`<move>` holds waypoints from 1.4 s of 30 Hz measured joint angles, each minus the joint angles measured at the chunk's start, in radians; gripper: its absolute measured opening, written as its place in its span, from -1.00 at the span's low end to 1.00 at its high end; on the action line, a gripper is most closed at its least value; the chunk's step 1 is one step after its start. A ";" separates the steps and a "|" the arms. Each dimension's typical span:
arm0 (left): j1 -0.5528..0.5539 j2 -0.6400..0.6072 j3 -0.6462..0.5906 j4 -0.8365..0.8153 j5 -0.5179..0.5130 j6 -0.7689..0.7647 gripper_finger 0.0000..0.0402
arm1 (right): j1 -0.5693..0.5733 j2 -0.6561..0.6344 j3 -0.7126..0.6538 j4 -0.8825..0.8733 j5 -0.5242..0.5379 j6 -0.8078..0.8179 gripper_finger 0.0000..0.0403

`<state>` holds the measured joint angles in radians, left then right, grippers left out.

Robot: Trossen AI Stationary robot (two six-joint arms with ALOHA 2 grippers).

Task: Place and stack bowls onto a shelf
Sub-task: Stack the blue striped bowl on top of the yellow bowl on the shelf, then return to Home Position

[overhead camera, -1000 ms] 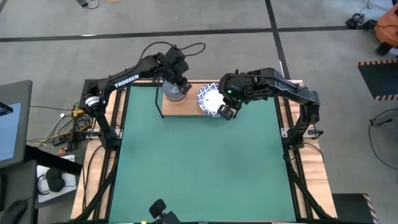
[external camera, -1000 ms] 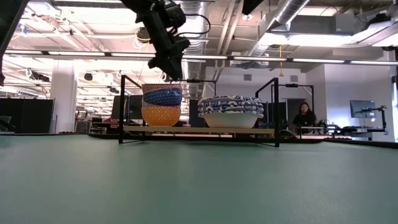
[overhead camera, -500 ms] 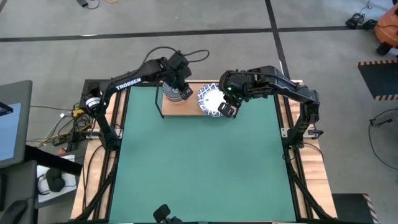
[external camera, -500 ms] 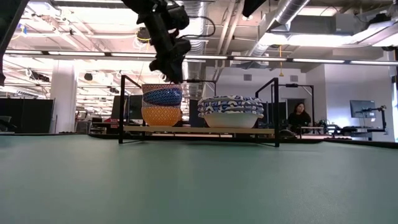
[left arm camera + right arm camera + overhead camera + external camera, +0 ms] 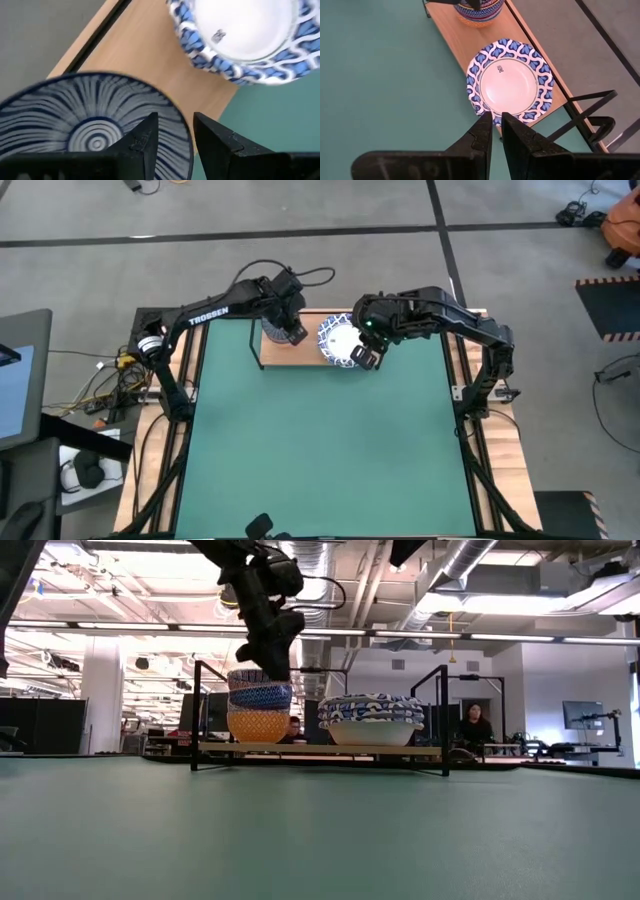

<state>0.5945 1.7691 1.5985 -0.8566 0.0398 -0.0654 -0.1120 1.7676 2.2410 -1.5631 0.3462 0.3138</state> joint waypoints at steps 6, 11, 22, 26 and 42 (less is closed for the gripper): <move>-0.002 -0.021 0.035 0.000 0.008 -0.002 -0.47 | 0.000 0.000 0.000 0.000 -0.002 0.001 -0.67; -0.019 -0.022 0.044 -0.015 0.036 0.000 -0.47 | 0.000 0.000 0.000 0.000 -0.002 0.003 -0.67; -0.059 -0.017 -0.004 -0.089 0.060 0.060 -0.47 | 0.000 0.000 0.000 0.000 -0.002 0.001 -0.67; -0.057 -0.023 0.005 -0.109 0.058 0.062 -0.47 | -0.002 0.000 0.000 0.000 -0.002 -0.005 -0.67; -0.056 -0.209 0.065 0.004 0.081 0.108 -0.47 | -0.045 0.000 -0.001 0.209 -0.113 -0.148 -0.67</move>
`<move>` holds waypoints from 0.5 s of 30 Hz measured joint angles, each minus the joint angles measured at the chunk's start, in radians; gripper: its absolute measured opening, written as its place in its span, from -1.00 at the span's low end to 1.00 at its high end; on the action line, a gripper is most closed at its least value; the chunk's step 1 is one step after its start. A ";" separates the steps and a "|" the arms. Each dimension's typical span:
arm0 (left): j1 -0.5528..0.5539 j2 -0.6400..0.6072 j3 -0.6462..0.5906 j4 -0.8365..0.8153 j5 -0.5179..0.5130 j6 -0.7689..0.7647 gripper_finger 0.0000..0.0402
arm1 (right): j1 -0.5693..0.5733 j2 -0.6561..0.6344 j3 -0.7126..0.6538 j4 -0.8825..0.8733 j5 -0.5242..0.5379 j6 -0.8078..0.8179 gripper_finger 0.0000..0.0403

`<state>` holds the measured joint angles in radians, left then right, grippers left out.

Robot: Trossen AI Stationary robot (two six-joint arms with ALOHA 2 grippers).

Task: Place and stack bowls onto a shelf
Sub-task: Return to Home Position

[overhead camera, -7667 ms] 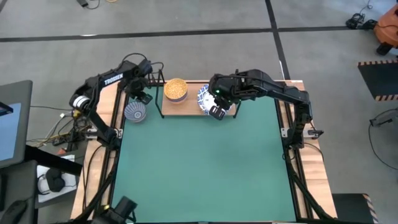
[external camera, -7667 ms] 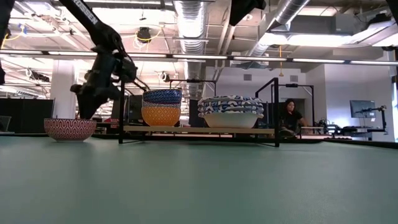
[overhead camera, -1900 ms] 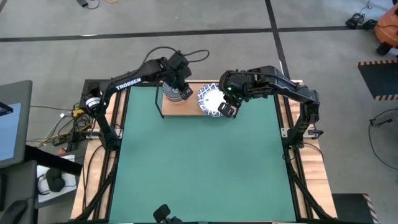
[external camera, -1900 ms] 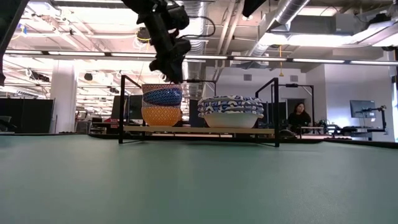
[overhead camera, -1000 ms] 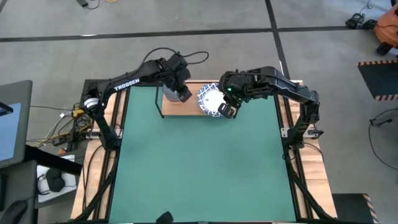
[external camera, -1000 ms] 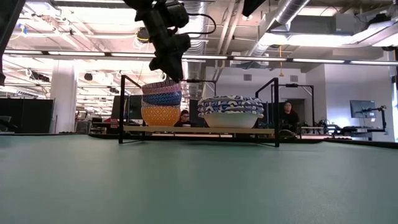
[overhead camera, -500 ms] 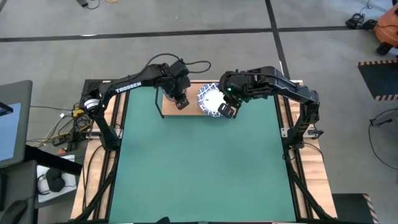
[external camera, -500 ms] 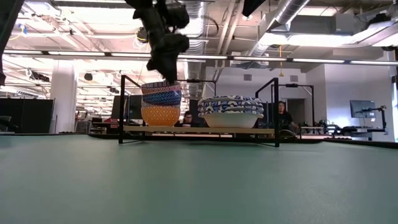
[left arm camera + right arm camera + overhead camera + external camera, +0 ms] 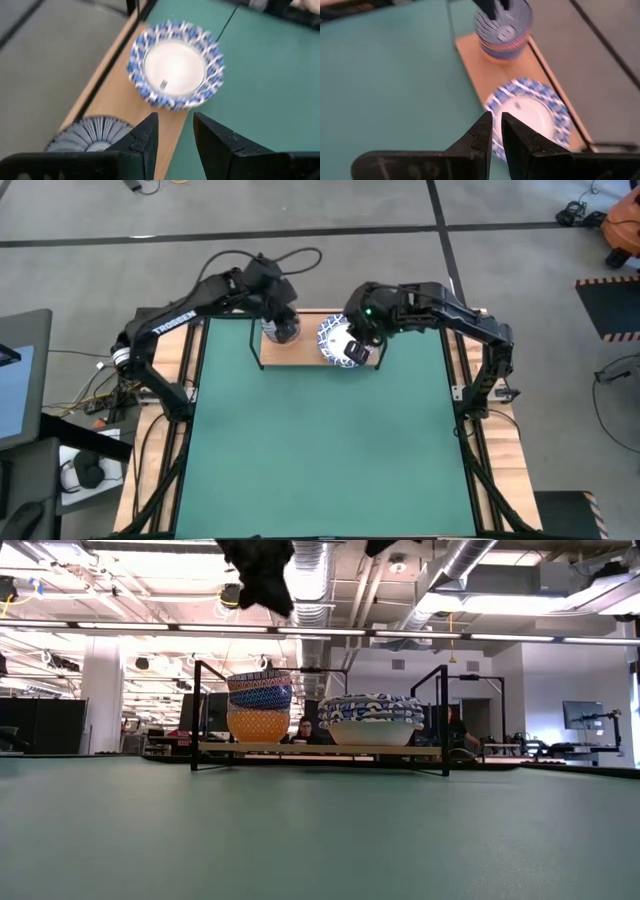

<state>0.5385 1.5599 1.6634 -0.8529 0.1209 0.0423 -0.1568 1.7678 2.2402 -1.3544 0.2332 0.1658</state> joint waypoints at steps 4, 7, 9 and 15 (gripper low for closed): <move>0.000 -0.050 0.000 0.046 0.015 0.007 -0.47 | -0.019 0.000 -0.044 0.125 -0.106 -0.019 -0.67; 0.000 -0.086 -0.035 0.109 0.066 0.007 -0.54 | -0.030 0.001 -0.090 0.199 -0.188 -0.026 -0.67; 0.000 -0.118 -0.080 0.164 0.098 0.002 -0.62 | -0.029 0.000 -0.136 0.270 -0.223 -0.034 -0.67; 0.000 -0.247 -0.284 0.335 0.133 -0.041 -0.88 | -0.030 0.002 -0.263 0.419 -0.278 -0.017 -0.67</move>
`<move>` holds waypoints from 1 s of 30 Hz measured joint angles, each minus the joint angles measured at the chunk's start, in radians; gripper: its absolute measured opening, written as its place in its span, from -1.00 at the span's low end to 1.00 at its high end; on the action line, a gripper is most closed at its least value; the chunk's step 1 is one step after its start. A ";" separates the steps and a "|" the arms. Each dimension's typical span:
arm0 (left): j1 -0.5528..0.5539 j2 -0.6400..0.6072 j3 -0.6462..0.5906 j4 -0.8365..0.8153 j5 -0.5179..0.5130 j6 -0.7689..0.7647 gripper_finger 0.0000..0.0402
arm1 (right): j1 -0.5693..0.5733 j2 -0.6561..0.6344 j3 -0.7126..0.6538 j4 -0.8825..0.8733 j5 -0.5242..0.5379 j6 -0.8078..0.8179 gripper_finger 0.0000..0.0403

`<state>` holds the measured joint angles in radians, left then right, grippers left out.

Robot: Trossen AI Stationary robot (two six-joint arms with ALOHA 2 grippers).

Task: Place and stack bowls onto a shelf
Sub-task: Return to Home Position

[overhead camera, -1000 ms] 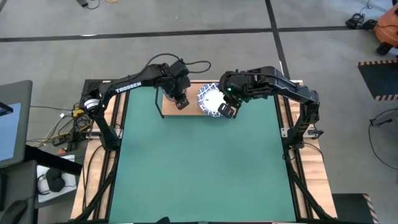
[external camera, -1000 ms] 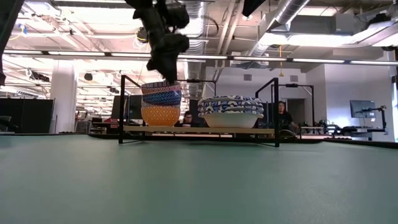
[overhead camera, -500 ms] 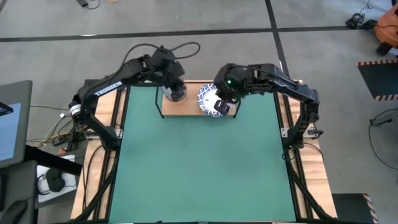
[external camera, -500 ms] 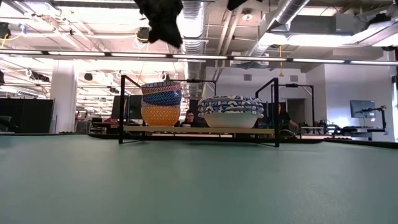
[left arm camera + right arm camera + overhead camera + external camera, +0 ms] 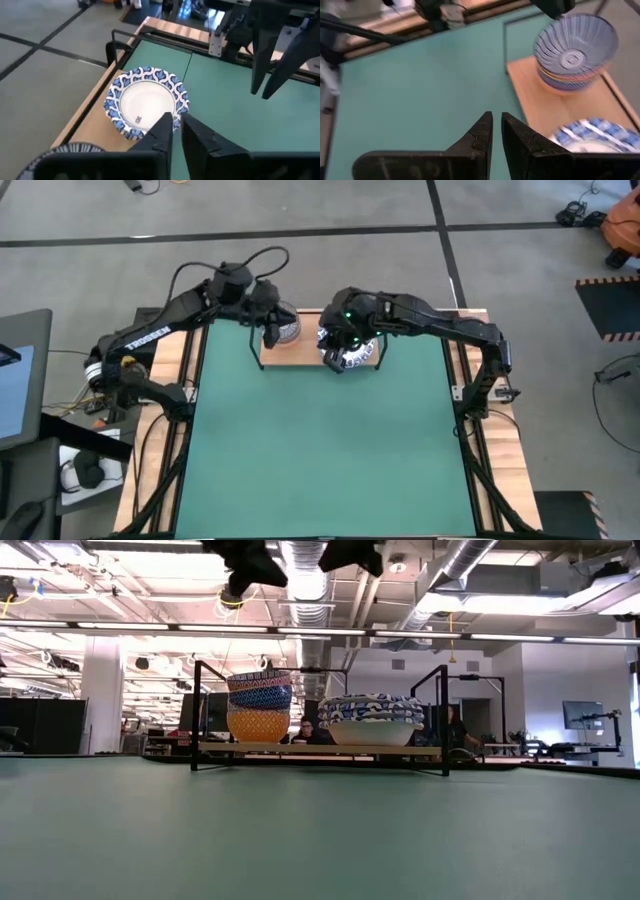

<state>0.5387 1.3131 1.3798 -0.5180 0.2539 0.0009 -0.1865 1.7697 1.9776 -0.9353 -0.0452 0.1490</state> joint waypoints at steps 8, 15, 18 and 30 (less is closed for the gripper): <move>0.021 -0.231 -0.246 0.182 0.018 -0.049 -0.99 | -0.048 -0.053 -0.159 0.246 -0.210 0.020 -0.67; 0.019 -0.374 -0.304 0.296 0.111 -0.061 -1.00 | -0.101 -0.119 -0.254 0.420 -0.402 0.029 -0.67; 0.007 -0.393 -0.304 0.343 0.113 -0.094 -1.00 | -0.107 -0.148 -0.254 0.459 -0.443 0.029 -0.67; -0.159 -0.290 -0.305 0.599 0.100 -0.092 -1.00 | -0.107 -0.332 -0.253 0.439 -0.481 -0.063 -0.67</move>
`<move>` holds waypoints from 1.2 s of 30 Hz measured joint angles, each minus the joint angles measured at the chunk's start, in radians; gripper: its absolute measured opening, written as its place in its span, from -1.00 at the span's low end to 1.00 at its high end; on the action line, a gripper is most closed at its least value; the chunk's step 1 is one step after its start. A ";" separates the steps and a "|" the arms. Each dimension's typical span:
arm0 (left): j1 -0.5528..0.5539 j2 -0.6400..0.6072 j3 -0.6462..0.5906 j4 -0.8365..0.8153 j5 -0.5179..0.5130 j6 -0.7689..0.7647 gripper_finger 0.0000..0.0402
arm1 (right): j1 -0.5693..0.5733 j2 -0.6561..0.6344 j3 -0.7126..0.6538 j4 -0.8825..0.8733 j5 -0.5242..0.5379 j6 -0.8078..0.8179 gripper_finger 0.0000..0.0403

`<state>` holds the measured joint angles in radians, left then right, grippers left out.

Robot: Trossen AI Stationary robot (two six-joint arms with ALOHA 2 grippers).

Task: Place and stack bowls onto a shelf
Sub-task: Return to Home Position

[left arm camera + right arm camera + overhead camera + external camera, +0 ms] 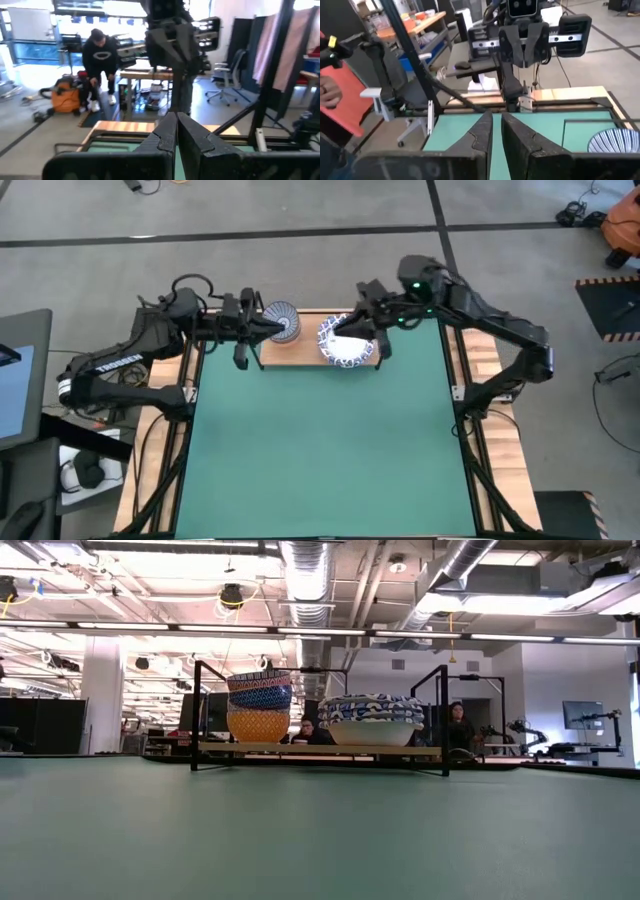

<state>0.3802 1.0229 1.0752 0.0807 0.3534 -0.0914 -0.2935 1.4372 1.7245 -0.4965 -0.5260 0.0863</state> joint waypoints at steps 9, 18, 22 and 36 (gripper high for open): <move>-0.086 0.046 0.000 0.006 -0.046 0.063 -1.00 | -0.002 -0.145 -0.162 0.071 0.006 0.006 -0.67; -0.118 0.052 -0.051 0.006 -0.054 0.115 -1.00 | -0.022 -0.310 -0.603 0.564 0.004 0.217 -0.67; -0.101 0.031 -0.183 0.175 -0.054 0.058 -1.00 | -0.024 -0.379 -0.686 0.667 0.004 0.258 -0.67; -0.127 -0.068 -0.210 0.226 0.020 0.212 -1.00 | -0.035 -0.481 -0.701 0.499 0.165 0.209 -0.67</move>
<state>0.2531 0.9550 0.8654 0.3070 0.3739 0.1203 -0.3286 0.9565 1.0233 0.0022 -0.3610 0.2949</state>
